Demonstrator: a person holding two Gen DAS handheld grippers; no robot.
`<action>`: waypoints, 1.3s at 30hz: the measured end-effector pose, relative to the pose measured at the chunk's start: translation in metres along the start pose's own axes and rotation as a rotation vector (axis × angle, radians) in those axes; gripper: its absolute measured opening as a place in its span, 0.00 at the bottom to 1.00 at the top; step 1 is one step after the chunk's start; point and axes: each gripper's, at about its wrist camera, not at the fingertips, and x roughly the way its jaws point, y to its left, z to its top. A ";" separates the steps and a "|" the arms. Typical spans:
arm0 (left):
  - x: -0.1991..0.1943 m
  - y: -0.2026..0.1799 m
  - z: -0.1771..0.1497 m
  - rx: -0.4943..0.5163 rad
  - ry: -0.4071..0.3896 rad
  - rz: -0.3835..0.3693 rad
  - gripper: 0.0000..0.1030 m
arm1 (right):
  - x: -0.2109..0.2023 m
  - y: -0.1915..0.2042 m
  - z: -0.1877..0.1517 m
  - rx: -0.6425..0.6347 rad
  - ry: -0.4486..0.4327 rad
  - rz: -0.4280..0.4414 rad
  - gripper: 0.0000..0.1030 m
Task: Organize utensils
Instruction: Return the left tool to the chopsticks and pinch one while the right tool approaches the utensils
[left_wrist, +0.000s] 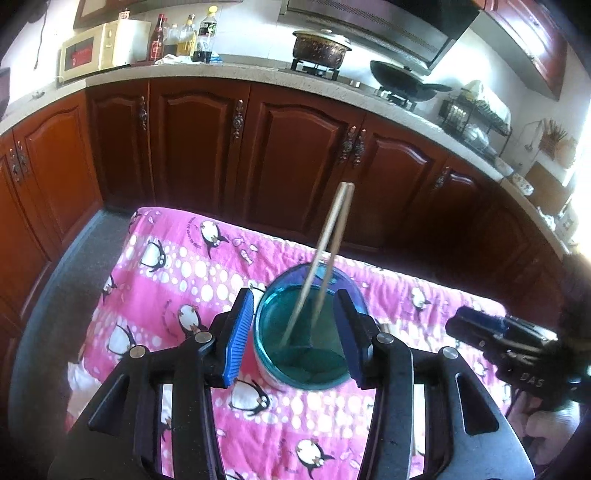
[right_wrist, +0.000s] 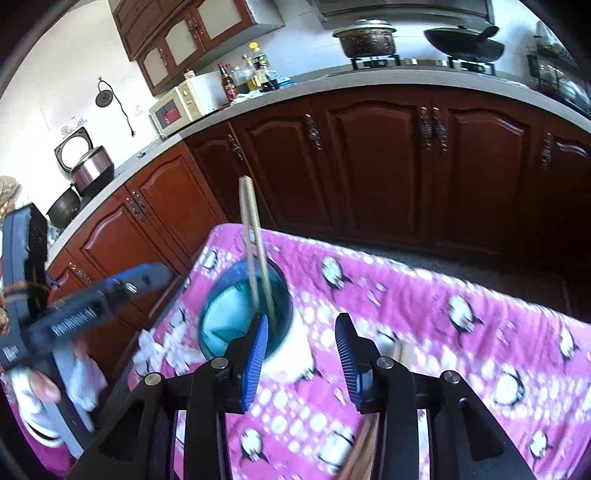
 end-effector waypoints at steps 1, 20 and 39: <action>-0.004 -0.003 -0.003 0.004 -0.002 -0.008 0.43 | -0.004 -0.006 -0.008 0.004 0.005 -0.016 0.41; 0.024 -0.071 -0.092 0.121 0.204 -0.131 0.43 | 0.061 -0.083 -0.103 0.159 0.202 -0.064 0.33; 0.028 -0.028 -0.095 0.068 0.220 -0.066 0.43 | 0.099 -0.012 -0.129 0.200 0.303 0.195 0.17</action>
